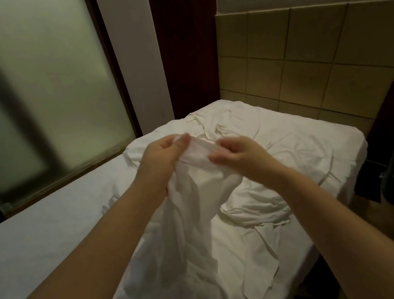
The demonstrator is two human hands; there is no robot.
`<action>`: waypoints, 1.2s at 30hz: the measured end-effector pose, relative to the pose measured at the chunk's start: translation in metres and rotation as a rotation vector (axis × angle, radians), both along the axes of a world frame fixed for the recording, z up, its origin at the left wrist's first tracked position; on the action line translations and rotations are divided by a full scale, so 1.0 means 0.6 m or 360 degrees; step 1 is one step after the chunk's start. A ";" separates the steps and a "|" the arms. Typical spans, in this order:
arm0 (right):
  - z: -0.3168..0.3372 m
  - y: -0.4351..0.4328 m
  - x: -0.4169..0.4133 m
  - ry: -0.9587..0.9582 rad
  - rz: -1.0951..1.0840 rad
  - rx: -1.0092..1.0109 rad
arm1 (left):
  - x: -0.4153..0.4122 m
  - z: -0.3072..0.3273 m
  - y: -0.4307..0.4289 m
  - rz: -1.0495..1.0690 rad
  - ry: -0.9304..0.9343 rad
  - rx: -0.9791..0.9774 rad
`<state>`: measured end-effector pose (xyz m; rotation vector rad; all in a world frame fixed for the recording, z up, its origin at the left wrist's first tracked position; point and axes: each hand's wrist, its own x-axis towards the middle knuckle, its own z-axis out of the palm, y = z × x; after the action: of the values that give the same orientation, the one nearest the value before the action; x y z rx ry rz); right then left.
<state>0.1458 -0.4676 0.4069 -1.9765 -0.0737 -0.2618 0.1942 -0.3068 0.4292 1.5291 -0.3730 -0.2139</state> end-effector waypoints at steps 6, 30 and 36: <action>-0.102 -0.054 0.025 0.0065 -0.0234 0.0564 | 0.017 0.024 -0.047 0.0349 -0.0056 -0.0002; -0.025 -0.158 0.040 -0.0253 0.0087 0.0413 | 0.003 0.024 -0.210 0.0247 -0.0392 0.0386; -0.076 -0.144 0.042 -0.0105 0.0009 0.0295 | 0.016 0.023 -0.209 0.0390 -0.0521 0.0464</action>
<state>0.1712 -0.5542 0.3611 -1.7834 -0.0945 -0.3190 0.2039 -0.4322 0.4431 1.8873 -0.4203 0.1855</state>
